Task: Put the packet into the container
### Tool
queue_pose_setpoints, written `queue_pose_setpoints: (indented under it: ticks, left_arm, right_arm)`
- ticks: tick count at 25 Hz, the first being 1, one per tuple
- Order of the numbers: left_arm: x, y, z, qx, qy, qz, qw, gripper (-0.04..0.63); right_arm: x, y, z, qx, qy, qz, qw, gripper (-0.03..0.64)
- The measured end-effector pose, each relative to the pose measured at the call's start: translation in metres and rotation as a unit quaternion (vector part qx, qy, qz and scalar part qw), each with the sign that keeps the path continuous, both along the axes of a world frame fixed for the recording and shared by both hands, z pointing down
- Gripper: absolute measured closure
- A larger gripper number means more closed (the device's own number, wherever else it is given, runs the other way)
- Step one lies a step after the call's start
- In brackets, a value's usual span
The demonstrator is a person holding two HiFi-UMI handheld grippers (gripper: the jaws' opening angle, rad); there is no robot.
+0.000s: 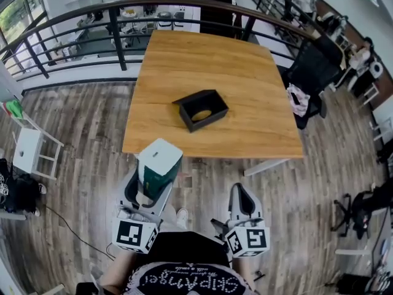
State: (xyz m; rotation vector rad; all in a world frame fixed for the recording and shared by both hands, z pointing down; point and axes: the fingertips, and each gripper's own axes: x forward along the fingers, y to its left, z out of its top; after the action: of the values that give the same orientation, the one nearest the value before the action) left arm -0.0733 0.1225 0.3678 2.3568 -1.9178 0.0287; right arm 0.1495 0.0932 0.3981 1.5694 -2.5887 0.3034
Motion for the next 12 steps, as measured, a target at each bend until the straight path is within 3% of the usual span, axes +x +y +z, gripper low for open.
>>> queue_pose_setpoints:
  ticks: [12]
  left_arm:
    - [-0.0048,-0.0071,0.0039,-0.002,0.005,-0.01,0.9999,0.229]
  right_arm:
    - [-0.0042,-0.0097,0.0092,-0.013,0.001,-0.006,1.0,0.582]
